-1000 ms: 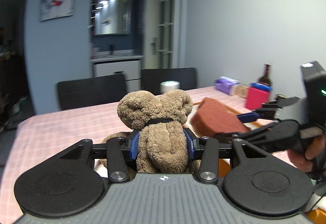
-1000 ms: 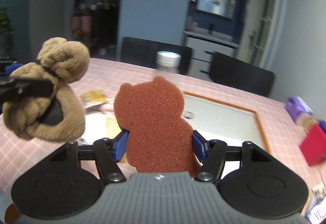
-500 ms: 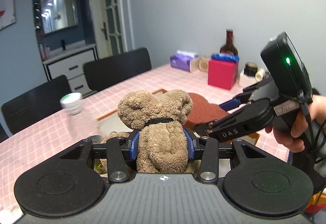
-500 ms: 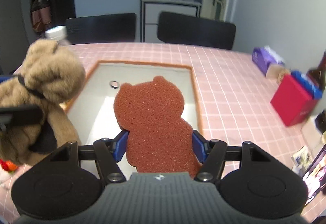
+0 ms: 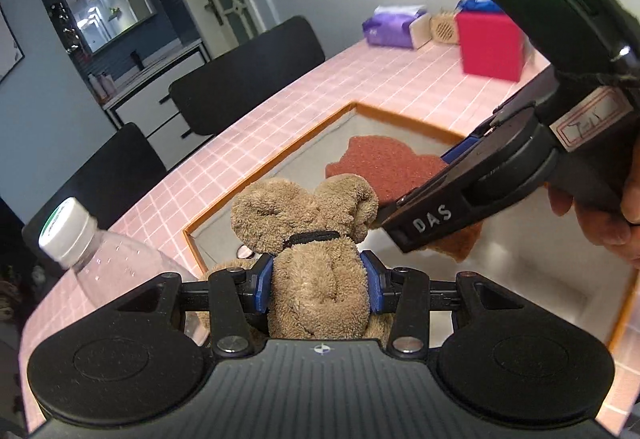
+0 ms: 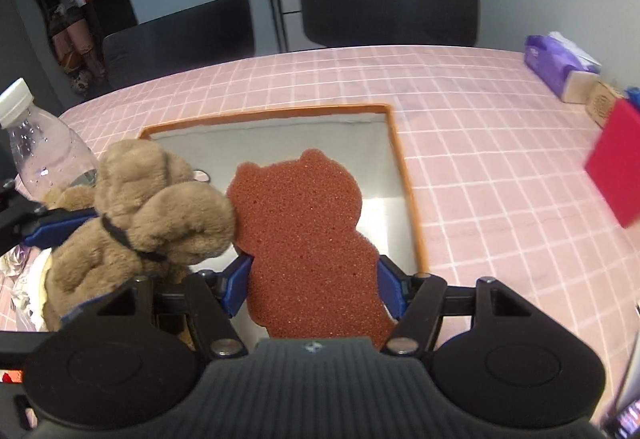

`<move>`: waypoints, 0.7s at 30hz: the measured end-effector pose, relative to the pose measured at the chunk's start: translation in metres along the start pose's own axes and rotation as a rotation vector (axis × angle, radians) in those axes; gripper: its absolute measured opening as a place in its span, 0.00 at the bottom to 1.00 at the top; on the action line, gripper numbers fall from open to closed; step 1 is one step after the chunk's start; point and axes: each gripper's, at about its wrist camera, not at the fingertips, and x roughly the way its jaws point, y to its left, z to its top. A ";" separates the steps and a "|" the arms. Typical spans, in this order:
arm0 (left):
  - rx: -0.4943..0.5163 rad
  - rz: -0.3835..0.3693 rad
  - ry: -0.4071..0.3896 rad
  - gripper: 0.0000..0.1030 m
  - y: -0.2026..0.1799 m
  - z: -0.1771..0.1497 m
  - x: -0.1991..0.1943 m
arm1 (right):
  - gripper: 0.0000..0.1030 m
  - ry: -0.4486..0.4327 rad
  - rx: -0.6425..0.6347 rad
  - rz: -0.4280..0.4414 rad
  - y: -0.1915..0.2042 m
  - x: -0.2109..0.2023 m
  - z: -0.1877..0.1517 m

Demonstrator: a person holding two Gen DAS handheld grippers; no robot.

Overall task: Organize soft objects
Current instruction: 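Lower and release the teddy bear and sponge into the white box with both tools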

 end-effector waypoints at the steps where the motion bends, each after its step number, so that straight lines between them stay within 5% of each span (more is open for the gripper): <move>1: 0.016 0.019 0.007 0.50 -0.002 0.002 0.004 | 0.63 -0.005 -0.012 -0.011 0.002 0.003 0.002; 12: 0.117 0.111 0.093 0.61 -0.012 0.004 0.036 | 0.68 -0.030 -0.132 -0.070 0.015 0.019 0.006; 21: 0.146 0.143 0.083 0.72 -0.015 0.001 0.032 | 0.68 -0.026 -0.151 -0.064 0.015 0.020 0.005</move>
